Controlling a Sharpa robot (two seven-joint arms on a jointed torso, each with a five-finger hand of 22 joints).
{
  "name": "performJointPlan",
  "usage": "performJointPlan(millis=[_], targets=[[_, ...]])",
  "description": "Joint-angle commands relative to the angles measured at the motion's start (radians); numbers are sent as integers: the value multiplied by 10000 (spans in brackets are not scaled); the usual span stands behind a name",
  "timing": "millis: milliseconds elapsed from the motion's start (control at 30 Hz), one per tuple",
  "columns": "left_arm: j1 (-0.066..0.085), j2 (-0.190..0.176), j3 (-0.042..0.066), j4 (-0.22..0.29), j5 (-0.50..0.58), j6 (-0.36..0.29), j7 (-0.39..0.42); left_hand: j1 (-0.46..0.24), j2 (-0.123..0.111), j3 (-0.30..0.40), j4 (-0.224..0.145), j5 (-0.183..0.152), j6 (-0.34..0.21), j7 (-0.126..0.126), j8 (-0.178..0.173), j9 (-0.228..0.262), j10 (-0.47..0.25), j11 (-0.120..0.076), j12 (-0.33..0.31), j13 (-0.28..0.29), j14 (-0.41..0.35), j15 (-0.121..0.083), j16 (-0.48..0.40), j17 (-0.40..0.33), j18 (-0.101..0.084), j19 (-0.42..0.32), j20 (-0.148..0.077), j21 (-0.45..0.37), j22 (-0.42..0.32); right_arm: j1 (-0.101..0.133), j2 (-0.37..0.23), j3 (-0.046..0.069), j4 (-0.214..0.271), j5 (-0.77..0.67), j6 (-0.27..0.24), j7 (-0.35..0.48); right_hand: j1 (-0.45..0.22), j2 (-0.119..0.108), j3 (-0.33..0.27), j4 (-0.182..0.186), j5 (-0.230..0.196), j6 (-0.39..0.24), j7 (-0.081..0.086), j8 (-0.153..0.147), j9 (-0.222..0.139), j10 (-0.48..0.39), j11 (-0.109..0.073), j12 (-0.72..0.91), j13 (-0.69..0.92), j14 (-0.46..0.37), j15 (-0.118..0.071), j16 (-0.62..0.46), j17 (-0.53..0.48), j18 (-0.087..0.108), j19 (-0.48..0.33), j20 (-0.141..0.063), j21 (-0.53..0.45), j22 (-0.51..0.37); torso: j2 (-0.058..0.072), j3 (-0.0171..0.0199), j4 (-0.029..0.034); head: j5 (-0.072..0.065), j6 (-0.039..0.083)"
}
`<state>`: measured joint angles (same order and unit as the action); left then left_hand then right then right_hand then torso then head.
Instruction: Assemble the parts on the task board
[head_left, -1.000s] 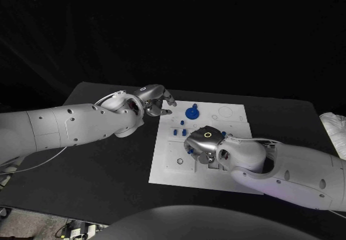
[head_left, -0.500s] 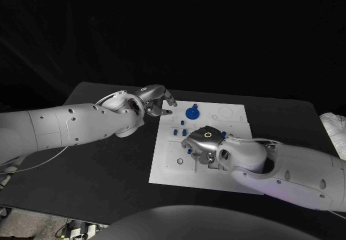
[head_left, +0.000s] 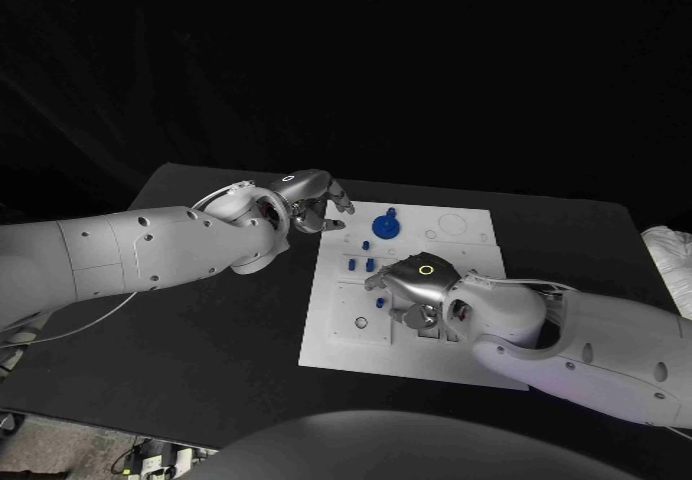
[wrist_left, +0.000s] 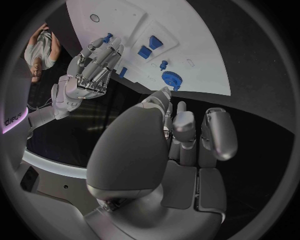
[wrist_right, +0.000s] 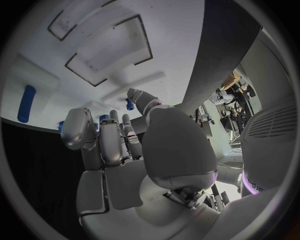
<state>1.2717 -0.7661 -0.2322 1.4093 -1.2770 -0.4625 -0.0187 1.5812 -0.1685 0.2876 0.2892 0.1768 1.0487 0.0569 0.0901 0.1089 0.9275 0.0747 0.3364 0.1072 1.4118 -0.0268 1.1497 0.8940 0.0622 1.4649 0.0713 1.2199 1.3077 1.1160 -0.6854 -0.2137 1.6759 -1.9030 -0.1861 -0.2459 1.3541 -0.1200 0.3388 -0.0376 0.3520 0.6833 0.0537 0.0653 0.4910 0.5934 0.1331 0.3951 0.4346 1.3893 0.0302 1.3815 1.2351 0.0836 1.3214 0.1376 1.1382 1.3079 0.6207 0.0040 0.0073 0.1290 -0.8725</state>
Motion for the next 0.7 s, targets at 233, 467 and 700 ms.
performJointPlan(millis=[233, 467, 700], targets=[[2, -56, 3, 71, 105, -116, 303, 151, 20, 93, -9, 113, 60, 95, -29, -6, 27, 32, -64, -42, -37, -16, 10, 91, 50, 3, 60, 15, 1727, 537, -1245, 3, 435, 1307, -2270, 1691, -51, 303, -513, 326, -1242, -337, -74, 9, -372, -938, 93, 564, 136, -92, 102, 59, 5, 113, -34, 68, 54, 1366, -27, -13, -25, -17, -1], [1, -102, 1, 132, 121, -312, 524, 190, 22, 144, -13, 178, 149, 125, 9, 10, 48, -6, -68, -71, -16, -43, 59, 151, 47, 16, 51, 54, 1740, 926, -2261, 1, 280, 3598, -3071, 2986, -336, 190, -1449, 1451, -2654, -275, -417, 57, -707, -927, -28, 1104, -100, 493, 4, 605, 782, -122, 722, -11, 1211, 1698, -27, -4, -20, -143, -1], [-44, -83, 1, 189, 124, -358, 617, 204, 45, 183, -6, 220, 181, 143, 21, 14, 70, -18, -67, -87, -13, -55, 70, 161, 48, 17, 43, 54, 1741, 838, -2531, -4, -673, 5257, -3215, 4018, -316, -702, -2469, 3359, -2940, -108, -303, 7, -1166, -1314, 31, 520, -1069, 762, 28, 862, 1185, -242, 1048, 4, 1791, 1852, 0, 8, -25, -273, -1]])
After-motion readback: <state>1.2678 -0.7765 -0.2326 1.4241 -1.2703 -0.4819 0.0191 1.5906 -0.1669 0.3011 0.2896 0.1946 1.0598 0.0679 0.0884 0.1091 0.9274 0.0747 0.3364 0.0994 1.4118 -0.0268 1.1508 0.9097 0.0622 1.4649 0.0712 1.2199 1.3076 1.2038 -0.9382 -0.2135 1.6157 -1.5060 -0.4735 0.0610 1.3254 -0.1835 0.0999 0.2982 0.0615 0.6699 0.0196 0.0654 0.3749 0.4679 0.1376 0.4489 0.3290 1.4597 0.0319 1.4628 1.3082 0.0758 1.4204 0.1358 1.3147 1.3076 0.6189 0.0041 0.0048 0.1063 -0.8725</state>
